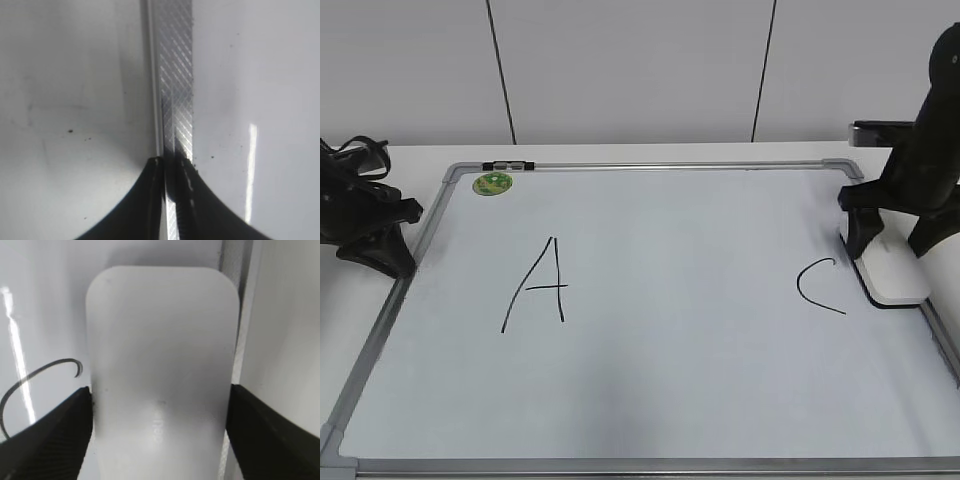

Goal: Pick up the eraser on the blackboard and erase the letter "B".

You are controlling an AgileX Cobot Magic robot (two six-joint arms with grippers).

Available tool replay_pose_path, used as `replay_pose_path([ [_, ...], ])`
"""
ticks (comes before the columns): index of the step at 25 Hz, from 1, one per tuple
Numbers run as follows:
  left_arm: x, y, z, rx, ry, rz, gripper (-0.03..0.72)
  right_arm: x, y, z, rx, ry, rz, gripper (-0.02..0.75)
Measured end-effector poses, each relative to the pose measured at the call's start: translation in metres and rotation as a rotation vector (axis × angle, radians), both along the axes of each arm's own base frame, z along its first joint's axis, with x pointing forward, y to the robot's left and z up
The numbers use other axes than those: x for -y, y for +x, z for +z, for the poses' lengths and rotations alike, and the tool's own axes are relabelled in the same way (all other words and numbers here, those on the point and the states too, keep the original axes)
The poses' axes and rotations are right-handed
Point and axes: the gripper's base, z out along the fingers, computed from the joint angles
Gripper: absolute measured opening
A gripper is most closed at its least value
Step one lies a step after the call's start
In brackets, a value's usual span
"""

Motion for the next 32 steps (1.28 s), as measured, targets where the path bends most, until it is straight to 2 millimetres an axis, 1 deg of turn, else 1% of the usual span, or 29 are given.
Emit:
replay_pose_path([
  [3,0.0,0.0,0.0,-0.002,-0.001,-0.001,0.067,0.0,0.005,0.013,0.008,-0.001,0.003,0.617],
  [5,0.0,0.001,0.002,-0.002,0.004,-0.01,0.134,0.0,0.007,0.018,0.015,-0.001,0.004,0.614],
  [7,-0.001,0.002,0.009,0.007,0.009,-0.021,0.24,0.0,0.008,0.021,0.013,-0.001,0.005,0.61],
  [8,-0.001,0.005,0.016,0.023,0.011,-0.026,0.288,0.0,0.008,0.022,0.009,-0.001,0.005,0.608],
  [10,-0.001,0.009,0.039,0.07,0.009,-0.035,0.383,0.0,0.008,0.027,0.006,-0.002,0.007,0.605],
  [12,0.0,0.012,0.066,0.118,0.006,-0.045,0.426,0.0,0.008,0.036,0.015,-0.002,0.008,0.599],
  [14,0.001,0.011,0.092,0.154,0.002,-0.055,0.443,0.0,0.007,0.052,0.053,-0.003,0.008,0.596],
  [16,0.001,0.006,0.11,0.172,0.0,-0.057,0.448,0.0,0.003,0.077,0.113,-0.002,0.008,0.596],
  [18,0.001,0.0,0.123,0.17,0.005,-0.062,0.449,0.0,-0.002,0.096,0.157,-0.003,0.008,0.596],
  [22,0.0,-0.016,0.147,0.146,0.028,-0.067,0.451,-0.002,-0.02,0.139,0.255,0.01,0.006,0.596],
  [26,-0.002,-0.031,0.173,0.173,0.055,-0.035,0.452,-0.006,-0.045,0.185,0.362,0.055,-0.008,0.596],
  [27,-0.001,-0.037,0.183,0.195,0.057,-0.026,0.452,-0.008,-0.052,0.196,0.39,0.071,-0.011,0.596],
  [28,-0.001,-0.044,0.193,0.217,0.059,-0.017,0.452,-0.01,-0.063,0.212,0.431,0.091,-0.01,0.595],
  [30,0.0,-0.06,0.213,0.262,0.059,-0.005,0.452,-0.011,-0.083,0.237,0.496,0.104,-0.007,0.594],
  [32,0.001,-0.081,0.237,0.322,0.065,-0.001,0.452,-0.012,-0.101,0.257,0.553,0.106,-0.004,0.594],
])
